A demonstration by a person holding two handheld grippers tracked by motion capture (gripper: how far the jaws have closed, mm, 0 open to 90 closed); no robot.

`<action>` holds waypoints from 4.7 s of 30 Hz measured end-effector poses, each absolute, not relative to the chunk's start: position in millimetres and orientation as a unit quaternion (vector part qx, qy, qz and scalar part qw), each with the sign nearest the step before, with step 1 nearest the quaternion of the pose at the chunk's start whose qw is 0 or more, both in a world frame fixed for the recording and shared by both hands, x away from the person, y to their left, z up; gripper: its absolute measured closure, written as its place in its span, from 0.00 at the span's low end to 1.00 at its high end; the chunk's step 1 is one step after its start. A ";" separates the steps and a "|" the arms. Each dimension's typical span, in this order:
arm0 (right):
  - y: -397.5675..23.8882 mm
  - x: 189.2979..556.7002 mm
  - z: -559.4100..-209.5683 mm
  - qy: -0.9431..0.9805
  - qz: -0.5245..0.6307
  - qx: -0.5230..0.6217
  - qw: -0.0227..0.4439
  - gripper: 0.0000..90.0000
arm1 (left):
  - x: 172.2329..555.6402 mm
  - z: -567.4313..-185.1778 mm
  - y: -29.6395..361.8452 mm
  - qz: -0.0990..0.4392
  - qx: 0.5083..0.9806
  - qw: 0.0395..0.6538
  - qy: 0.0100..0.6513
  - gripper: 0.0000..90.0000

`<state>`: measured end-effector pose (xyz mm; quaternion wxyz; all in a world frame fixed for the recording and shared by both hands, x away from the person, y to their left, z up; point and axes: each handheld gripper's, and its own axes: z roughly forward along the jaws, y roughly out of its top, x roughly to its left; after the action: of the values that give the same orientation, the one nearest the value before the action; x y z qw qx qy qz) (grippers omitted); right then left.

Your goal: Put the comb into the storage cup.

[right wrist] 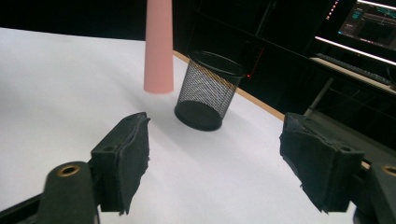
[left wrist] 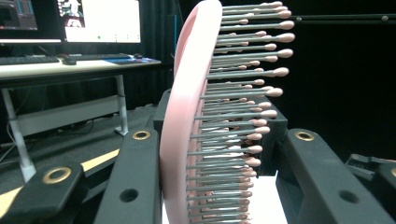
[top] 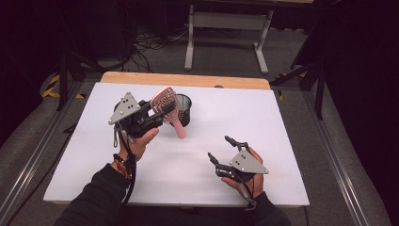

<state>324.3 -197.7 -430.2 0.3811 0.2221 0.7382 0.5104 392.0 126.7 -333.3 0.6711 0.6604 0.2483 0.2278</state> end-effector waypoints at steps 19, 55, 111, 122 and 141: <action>-247.5 311.9 -440.6 0.727 0.499 0.271 0.386 0.19 | 400.7 -311.0 139.4 0.249 0.656 0.668 0.248 0.70; -250.3 312.0 -447.2 0.736 0.491 0.271 0.379 0.12 | 446.9 -286.9 144.5 0.287 0.637 0.661 0.275 0.70; -247.0 312.5 -449.6 0.748 0.487 0.259 0.369 0.14 | 493.9 -346.8 101.8 0.243 0.662 0.631 0.323 0.70; -246.6 312.9 -450.2 0.751 0.485 0.258 0.367 0.14 | 496.0 -358.9 101.5 0.236 0.664 0.626 0.335 0.70; -245.5 313.2 -451.0 0.753 0.481 0.257 0.367 0.14 | 499.7 -379.6 105.3 0.222 0.659 0.626 0.353 0.69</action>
<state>313.2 -245.5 -451.0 0.3669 0.2567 0.7534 0.4814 499.7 105.3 -379.6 0.6260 0.6591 0.3527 0.2220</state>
